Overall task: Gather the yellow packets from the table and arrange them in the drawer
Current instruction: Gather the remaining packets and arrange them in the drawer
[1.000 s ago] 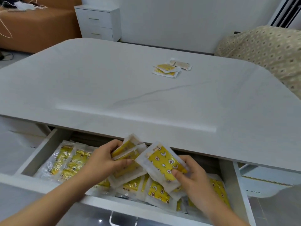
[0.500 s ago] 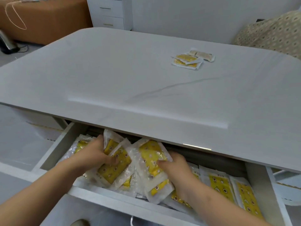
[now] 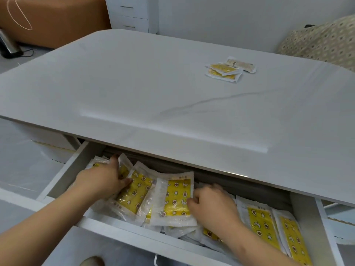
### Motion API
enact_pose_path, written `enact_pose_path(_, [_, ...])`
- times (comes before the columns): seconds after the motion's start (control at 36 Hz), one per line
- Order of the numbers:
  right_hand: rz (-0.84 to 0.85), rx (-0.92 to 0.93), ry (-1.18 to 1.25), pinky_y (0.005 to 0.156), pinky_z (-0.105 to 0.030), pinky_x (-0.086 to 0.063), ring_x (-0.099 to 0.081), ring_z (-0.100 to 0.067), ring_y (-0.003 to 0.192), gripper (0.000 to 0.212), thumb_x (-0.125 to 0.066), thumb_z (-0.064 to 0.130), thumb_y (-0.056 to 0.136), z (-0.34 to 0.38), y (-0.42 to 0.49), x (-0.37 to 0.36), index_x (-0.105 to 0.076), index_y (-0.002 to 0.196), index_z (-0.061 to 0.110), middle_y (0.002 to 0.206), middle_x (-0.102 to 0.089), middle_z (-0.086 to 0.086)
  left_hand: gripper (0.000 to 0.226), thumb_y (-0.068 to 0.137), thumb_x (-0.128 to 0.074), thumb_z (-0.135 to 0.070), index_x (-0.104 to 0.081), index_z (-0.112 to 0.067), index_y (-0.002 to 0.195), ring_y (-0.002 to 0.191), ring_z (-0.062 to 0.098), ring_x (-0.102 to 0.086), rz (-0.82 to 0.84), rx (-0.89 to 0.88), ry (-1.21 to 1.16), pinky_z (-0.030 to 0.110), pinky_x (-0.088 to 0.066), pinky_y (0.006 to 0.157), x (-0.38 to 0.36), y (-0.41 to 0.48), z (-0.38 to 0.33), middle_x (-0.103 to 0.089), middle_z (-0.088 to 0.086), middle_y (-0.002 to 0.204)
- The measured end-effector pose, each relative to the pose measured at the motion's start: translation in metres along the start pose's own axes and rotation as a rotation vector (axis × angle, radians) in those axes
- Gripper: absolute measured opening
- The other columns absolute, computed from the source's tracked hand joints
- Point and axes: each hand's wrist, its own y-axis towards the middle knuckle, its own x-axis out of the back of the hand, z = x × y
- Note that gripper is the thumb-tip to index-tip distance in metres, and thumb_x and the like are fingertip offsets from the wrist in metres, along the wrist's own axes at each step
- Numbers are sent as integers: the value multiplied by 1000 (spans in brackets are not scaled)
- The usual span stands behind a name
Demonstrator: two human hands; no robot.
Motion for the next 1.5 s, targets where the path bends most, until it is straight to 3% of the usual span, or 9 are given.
enact_pose_path(0.11, [77,34,-104,97,-28,-32,-42,-23,119,27,-46,28,89,-1,1,-4,-45,63,23,118,-56,-5,97,81,-48,-67,-5,-13,148,133,27,-36,-48,34,88,37,-40,99,-2,1,0,-35,8,145])
enact_pose_path(0.19, [77,70,-185,100,-32,-30,-41,-25,119,23,-48,26,88,1,1,-2,-64,102,18,124,-51,-6,102,81,-46,-69,5,-13,149,140,28,-19,-91,23,182,39,-32,107,0,-2,-2,-15,8,155])
enact_pose_path(0.39, [44,253,-323,113,-44,-16,-17,-27,140,78,-61,18,77,10,18,4,-20,144,27,152,-16,-3,77,86,-51,-28,-6,-33,149,146,23,4,42,-281,155,49,0,118,-1,-3,-20,0,-3,159])
enact_pose_path(0.53, [405,170,239,75,-17,-41,-49,-14,107,46,-59,15,84,15,43,12,-51,128,26,123,-44,6,68,86,-47,-23,-18,-40,145,145,19,-5,126,-297,85,48,0,117,0,-4,-23,-15,-6,156])
enact_pose_path(0.67, [273,188,485,90,-10,-30,-40,-7,129,30,-51,7,88,10,47,-9,-71,104,22,146,-39,13,57,86,-51,-34,-30,-40,139,142,21,-15,109,-273,12,47,-6,117,0,-3,-24,-26,-4,151])
enact_pose_path(0.83, [229,265,520,107,-16,-31,-34,-5,134,67,-64,20,87,6,51,-19,-33,141,44,148,-31,18,66,91,-38,-58,-7,-43,147,145,24,-3,152,-281,82,51,-1,116,-6,2,-20,-8,-5,158])
enact_pose_path(0.97, [157,212,210,116,-27,-13,-12,-12,144,85,-65,51,80,17,50,-19,-13,146,45,156,-12,17,58,93,-42,-41,-16,-43,145,145,21,-4,154,-295,-15,49,0,116,-1,0,-24,-9,-7,158])
enact_pose_path(1.33, [296,39,246,80,-22,-44,-54,-13,102,51,-64,41,84,0,47,1,-43,130,32,114,-54,7,56,95,-39,-43,-16,-39,146,145,18,-5,133,-335,33,49,-1,117,-3,-2,-33,-10,-8,158])
enact_pose_path(1.5, [258,-76,392,83,-22,-40,-54,-18,109,35,-39,42,98,-10,46,12,-48,127,25,122,-57,-1,45,98,-38,-44,-39,-31,140,131,19,-39,187,-409,-264,28,-30,107,-1,-3,-64,-43,-1,144])
